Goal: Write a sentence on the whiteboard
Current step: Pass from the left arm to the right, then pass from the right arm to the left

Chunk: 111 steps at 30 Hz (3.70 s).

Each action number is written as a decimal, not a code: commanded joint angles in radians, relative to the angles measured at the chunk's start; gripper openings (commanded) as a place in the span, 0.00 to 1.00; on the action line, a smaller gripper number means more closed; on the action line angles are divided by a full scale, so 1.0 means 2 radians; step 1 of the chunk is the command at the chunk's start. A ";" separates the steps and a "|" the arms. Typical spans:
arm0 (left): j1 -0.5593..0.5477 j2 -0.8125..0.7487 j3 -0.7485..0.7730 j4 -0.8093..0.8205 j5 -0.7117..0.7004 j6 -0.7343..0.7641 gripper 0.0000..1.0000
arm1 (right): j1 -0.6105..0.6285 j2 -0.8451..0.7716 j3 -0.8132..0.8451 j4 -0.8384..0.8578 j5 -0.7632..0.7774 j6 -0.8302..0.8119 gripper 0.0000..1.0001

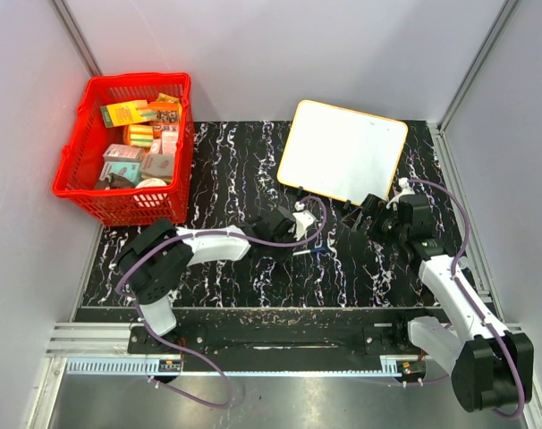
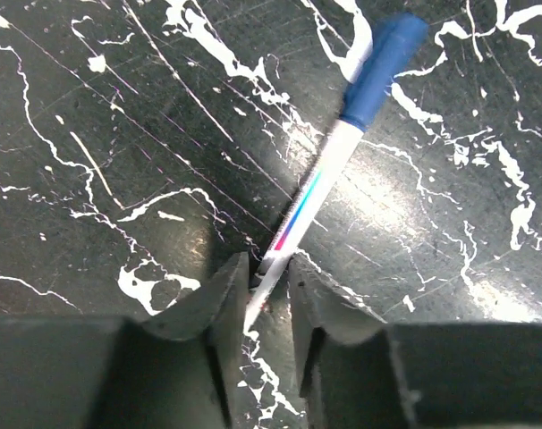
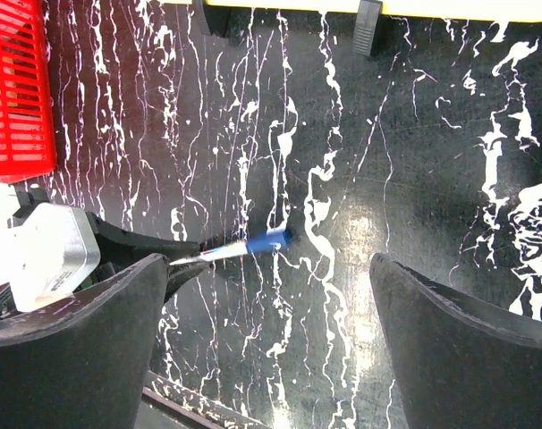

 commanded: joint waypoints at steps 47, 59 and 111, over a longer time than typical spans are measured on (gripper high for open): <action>0.041 -0.331 -0.007 0.022 0.168 -0.153 0.00 | 0.191 0.135 -0.030 0.674 -0.174 0.266 0.00; 0.044 -0.347 -0.019 0.032 0.206 -0.137 0.83 | 0.191 0.025 -0.009 0.476 -0.092 0.158 0.00; 0.051 -0.326 0.020 0.103 0.290 -0.146 0.00 | 0.217 -0.024 -0.042 0.567 -0.125 0.172 0.58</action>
